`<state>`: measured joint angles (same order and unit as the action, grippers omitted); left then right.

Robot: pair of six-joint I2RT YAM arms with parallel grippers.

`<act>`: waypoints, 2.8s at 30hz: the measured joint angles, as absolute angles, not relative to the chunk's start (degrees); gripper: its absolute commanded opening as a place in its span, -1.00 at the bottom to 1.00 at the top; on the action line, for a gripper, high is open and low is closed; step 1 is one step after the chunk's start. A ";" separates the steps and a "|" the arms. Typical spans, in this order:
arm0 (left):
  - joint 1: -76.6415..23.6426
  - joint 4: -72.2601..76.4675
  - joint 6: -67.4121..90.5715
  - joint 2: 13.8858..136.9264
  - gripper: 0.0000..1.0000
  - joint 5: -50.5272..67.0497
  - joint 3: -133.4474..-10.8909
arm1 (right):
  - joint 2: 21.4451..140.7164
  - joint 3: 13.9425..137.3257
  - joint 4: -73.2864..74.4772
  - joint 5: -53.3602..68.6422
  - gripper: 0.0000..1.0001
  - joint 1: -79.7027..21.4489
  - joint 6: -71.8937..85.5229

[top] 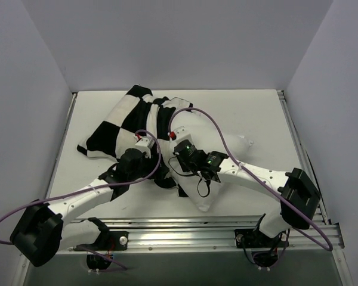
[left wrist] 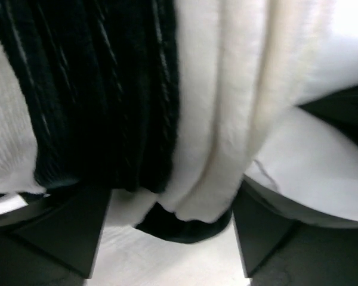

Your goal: Remove the pillowcase from the pillow

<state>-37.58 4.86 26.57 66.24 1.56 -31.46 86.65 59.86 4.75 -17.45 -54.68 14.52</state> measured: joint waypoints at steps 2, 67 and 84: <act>-37.71 4.69 26.55 68.64 0.28 -0.08 -32.29 | 86.13 60.03 5.21 -16.86 -1.00 -54.68 14.52; -41.89 -47.51 -13.08 121.32 0.68 14.35 -122.15 | 58.08 54.00 20.64 21.06 0.84 -15.64 20.64; -41.67 -46.44 -14.11 120.64 -0.95 11.84 -118.98 | 70.65 52.29 9.52 25.85 0.96 -23.79 22.44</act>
